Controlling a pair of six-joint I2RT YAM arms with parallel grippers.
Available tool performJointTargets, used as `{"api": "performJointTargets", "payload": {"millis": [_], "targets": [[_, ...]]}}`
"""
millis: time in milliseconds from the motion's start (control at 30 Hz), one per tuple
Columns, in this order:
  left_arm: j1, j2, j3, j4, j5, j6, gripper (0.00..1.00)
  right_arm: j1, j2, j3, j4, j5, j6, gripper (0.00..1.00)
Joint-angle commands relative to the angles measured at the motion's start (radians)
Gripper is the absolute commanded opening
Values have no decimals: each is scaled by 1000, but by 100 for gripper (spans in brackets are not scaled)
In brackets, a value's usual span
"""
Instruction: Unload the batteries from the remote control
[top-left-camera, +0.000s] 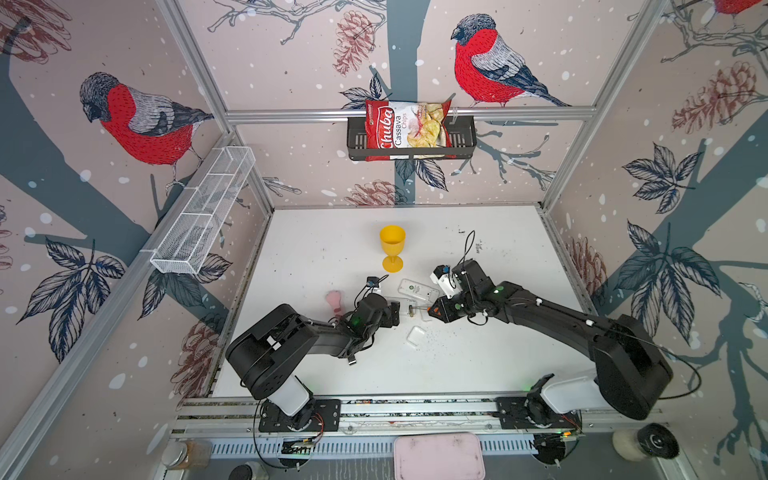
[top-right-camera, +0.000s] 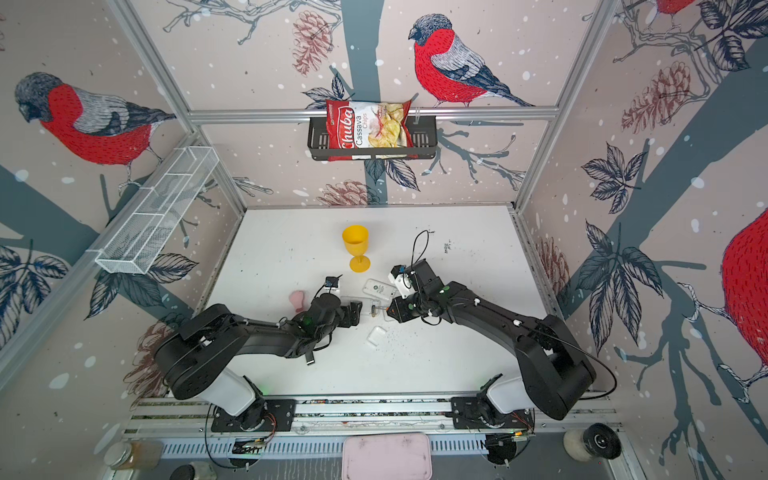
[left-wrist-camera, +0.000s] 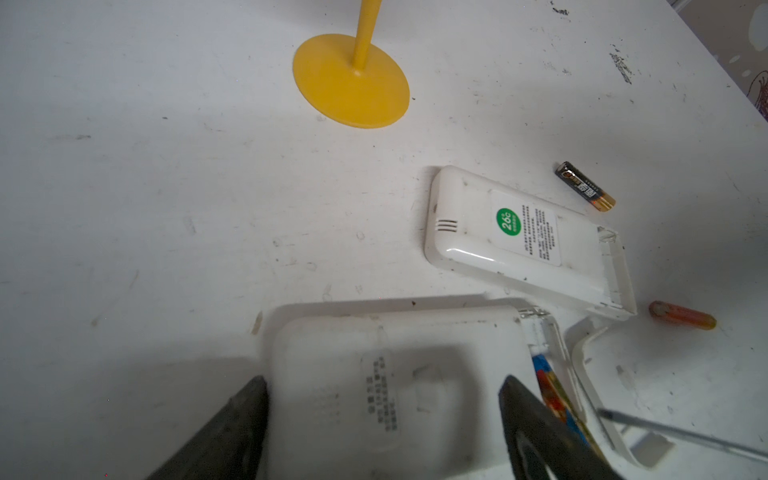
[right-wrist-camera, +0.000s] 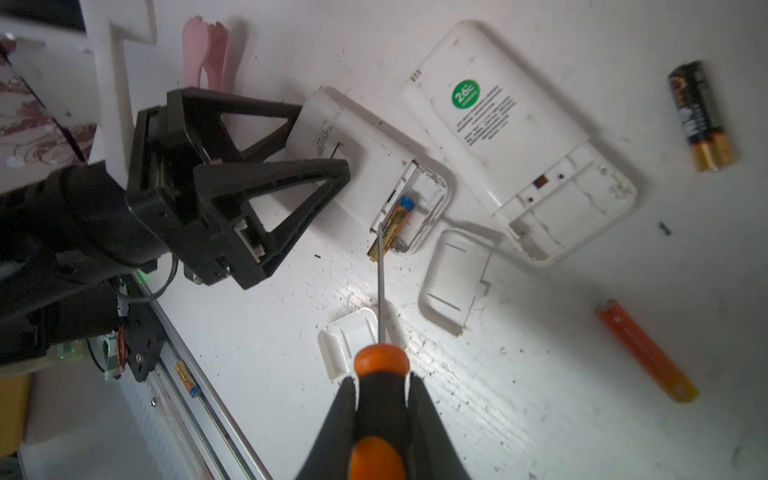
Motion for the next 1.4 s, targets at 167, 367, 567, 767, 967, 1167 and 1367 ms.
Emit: {"api": "performJointTargets", "payload": {"millis": [167, 367, 567, 767, 967, 1167, 1367], "targets": [[3, -7, -6, -8, 5, -9, 86, -20, 68, 14, 37, -5, 9, 0], [3, -9, -8, -10, 3, -9, 86, -10, 101, 14, 58, -34, 5, 0], [4, -3, -6, -5, 5, -9, 86, -1, 77, 5, 79, -52, 8, 0], [5, 0, -4, -5, 8, -9, 86, 5, 69, -7, 96, -58, 16, 0], [5, -4, -3, -14, 7, -7, 86, 13, 77, 2, 84, -60, 10, 0], [4, -6, -3, -18, 2, -6, 86, 24, 56, -9, 70, -46, 7, 0], [4, -27, 14, -46, -4, 13, 90, 2, -24, -52, 129, 5, 29, 0]]}}
